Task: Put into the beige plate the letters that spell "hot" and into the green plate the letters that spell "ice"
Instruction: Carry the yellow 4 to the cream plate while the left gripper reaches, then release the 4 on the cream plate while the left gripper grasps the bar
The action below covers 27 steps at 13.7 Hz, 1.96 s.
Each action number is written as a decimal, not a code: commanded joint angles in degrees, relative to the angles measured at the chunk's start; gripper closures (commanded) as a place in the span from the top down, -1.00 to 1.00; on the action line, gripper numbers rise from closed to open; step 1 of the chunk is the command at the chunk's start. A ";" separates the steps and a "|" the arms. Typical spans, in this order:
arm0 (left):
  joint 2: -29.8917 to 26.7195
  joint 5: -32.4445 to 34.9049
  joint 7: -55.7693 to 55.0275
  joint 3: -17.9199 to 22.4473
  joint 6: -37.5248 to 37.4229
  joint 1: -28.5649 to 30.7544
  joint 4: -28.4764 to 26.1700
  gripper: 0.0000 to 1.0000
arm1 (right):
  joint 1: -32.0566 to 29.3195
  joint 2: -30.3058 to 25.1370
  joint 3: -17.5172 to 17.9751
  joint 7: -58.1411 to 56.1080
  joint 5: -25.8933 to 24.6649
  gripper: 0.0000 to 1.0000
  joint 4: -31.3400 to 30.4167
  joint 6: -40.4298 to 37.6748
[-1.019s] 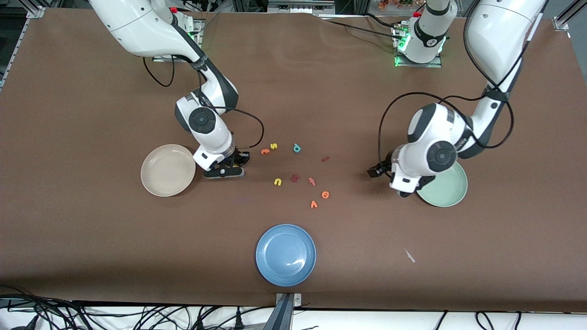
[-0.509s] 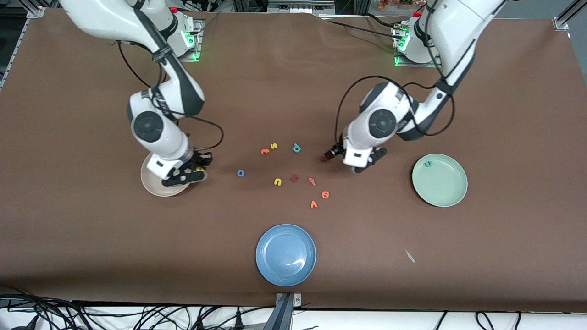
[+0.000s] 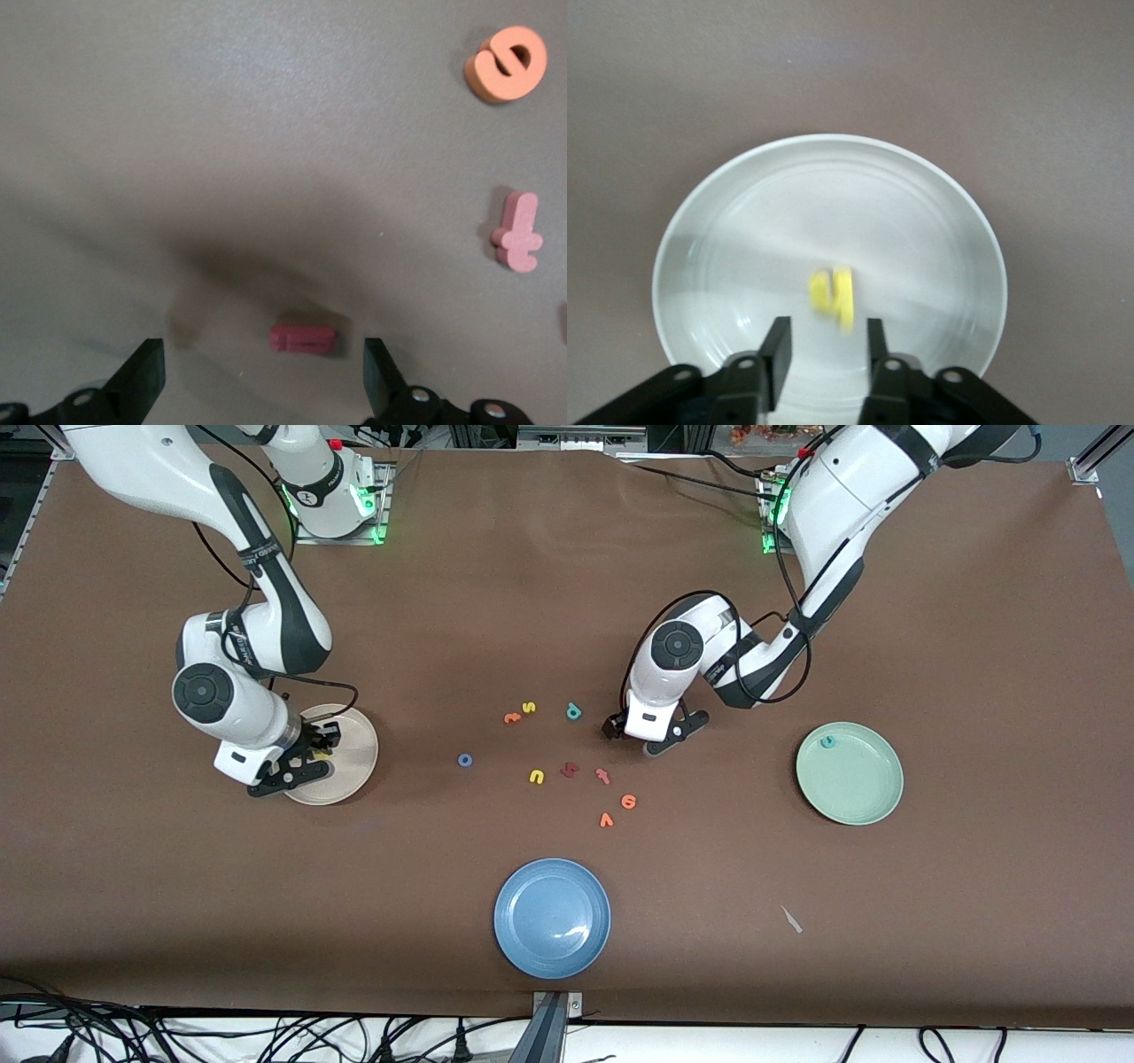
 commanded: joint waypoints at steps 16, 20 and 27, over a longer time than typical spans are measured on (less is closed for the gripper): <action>2.62 4.56 2.03 0.56 -1.00 -1.22 4.02 0.11 | 10.81 8.86 11.24 24.92 0.94 0.61 7.57 6.25; 2.62 4.56 1.94 0.56 -1.08 -1.13 3.93 -0.19 | 11.78 10.80 11.15 24.31 -1.43 0.61 7.66 10.49; 1.57 4.13 1.85 0.38 -3.26 -0.17 3.93 -0.58 | 11.69 12.73 11.15 23.60 -7.77 0.61 7.48 16.19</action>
